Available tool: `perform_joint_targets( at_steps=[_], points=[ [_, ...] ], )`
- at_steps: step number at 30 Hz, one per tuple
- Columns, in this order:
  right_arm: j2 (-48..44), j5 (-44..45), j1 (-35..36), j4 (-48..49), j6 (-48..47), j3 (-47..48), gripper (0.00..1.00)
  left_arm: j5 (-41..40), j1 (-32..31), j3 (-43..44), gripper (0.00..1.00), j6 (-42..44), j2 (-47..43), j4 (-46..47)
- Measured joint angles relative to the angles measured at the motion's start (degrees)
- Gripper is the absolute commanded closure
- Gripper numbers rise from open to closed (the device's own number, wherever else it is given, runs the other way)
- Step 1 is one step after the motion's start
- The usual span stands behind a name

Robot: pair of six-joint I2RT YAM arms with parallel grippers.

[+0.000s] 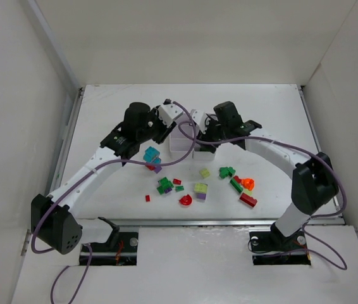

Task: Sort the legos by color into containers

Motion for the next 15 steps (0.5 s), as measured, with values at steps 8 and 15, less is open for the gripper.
perform_joint_targets(
  at_steps=[8,15],
  points=[
    [-12.8,0.2,-3.3,7.8,9.2,-4.5,0.30,3.7,-0.1,1.7,1.00,0.7,5.5,0.3],
    [-19.5,5.8,-6.7,12.0,19.9,-8.1,0.30,5.0,-1.2,8.6,1.00,-6.9,21.5,0.2]
  ],
)
